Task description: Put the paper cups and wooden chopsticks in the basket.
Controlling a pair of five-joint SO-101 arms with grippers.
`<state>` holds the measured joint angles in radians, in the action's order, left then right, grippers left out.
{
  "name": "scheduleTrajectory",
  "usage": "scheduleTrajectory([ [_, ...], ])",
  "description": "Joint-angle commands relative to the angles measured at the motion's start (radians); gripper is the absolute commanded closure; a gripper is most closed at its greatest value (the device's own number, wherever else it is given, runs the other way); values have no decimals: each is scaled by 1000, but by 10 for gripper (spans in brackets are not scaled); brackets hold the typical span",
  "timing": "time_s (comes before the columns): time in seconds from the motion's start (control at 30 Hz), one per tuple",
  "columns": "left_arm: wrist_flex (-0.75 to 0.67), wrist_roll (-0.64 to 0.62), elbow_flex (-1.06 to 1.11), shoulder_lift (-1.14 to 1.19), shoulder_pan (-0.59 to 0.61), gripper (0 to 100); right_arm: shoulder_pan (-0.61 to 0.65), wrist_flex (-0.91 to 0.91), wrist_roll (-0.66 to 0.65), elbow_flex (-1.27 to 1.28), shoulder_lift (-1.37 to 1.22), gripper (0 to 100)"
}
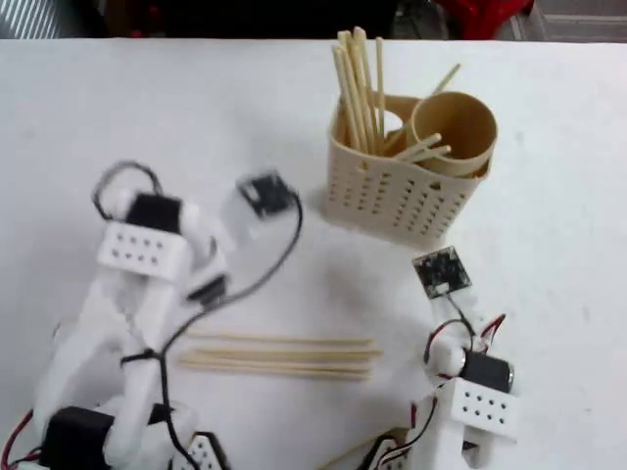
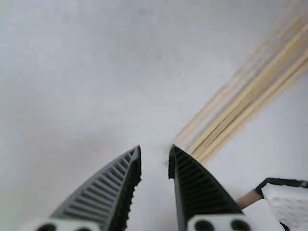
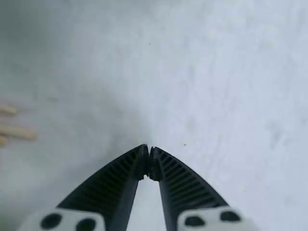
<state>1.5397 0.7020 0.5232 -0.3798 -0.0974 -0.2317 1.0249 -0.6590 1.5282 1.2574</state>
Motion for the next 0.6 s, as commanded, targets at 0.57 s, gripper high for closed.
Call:
scheduleTrajectory([
  [0.57, -229, 153, 402, -25, -297, 817, -13, -28, -12, -2, 13, 981],
])
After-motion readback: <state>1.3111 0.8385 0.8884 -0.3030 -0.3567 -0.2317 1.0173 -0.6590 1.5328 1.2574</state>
